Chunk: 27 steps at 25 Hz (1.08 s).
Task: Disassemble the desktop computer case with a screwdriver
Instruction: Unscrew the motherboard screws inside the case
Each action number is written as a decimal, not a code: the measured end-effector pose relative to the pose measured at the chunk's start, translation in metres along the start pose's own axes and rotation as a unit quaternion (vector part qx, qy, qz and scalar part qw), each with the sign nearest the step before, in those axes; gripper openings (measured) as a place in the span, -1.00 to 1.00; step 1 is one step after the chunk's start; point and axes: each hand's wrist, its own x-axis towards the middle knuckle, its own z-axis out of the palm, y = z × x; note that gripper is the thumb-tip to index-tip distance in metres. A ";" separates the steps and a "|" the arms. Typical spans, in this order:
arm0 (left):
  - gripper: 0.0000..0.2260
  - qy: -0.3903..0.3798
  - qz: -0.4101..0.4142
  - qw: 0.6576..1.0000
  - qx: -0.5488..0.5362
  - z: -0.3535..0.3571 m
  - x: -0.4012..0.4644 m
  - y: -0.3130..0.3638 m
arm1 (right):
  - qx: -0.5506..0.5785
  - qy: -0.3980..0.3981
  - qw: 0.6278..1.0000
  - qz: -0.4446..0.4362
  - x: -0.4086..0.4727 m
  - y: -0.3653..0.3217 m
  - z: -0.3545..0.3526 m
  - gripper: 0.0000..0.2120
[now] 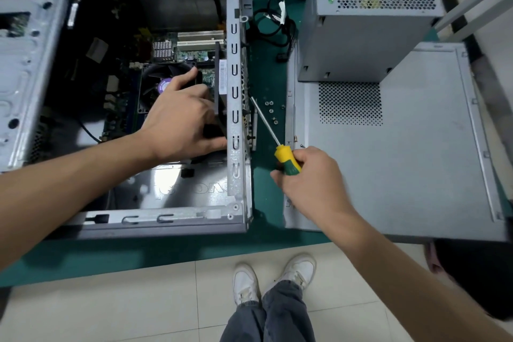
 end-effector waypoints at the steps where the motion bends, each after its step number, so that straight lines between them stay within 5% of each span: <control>1: -0.47 -0.001 -0.002 1.000 -0.002 0.000 0.000 0.000 | -0.029 0.017 0.999 -0.004 0.001 -0.001 0.004 -0.76; 5: -0.46 -0.001 0.000 1.000 -0.004 0.000 0.000 0.000 | -0.077 0.043 0.996 0.002 0.003 -0.001 0.010 -0.63; 13: -0.43 -0.012 -0.001 1.000 0.013 0.000 0.000 0.000 | -0.080 0.073 0.992 -0.058 -0.001 0.005 0.007 -0.83; 27: -0.40 -0.033 -0.003 0.999 0.037 -0.001 0.000 -0.002 | -0.023 0.002 1.000 0.000 -0.011 0.011 0.005 -0.76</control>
